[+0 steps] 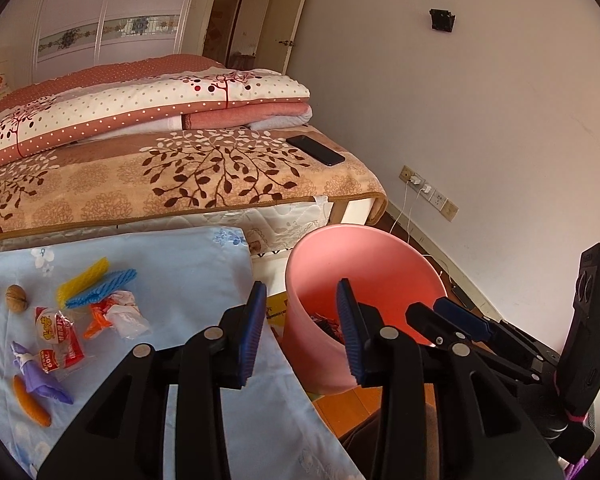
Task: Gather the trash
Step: 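Move both tools back from the bin to the bed, then grasp the blue foam net with the right tool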
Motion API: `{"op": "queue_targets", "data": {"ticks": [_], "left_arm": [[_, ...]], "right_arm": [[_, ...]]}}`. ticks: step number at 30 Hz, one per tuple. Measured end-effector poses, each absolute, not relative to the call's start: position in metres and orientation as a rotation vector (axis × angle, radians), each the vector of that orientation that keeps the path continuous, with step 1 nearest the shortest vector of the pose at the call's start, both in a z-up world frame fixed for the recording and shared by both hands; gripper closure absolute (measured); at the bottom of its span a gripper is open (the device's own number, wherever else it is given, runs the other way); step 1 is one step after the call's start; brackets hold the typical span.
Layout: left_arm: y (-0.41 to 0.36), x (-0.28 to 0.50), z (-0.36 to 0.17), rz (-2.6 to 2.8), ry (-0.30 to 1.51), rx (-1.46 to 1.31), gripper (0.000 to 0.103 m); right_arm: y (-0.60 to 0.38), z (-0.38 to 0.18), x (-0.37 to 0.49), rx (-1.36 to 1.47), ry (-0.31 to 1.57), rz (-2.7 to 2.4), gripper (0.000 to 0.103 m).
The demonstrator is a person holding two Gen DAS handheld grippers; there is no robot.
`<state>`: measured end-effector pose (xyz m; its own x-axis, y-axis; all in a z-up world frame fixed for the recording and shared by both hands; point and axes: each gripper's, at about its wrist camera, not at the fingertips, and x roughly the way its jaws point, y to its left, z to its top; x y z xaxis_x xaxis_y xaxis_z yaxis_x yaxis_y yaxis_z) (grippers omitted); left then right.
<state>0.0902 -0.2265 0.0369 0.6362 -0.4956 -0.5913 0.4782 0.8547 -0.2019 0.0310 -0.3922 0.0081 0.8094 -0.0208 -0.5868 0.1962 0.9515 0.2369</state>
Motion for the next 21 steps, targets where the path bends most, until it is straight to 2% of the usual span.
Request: {"op": "queue_targets", "data": {"ticks": [21], "left_arm": [[-0.077, 0.069, 0.032, -0.296, 0.615, -0.035, 0.066]], "right_arm": [[-0.267, 0.018, 0.043, 0.164, 0.658, 0.05, 0.065]]}}
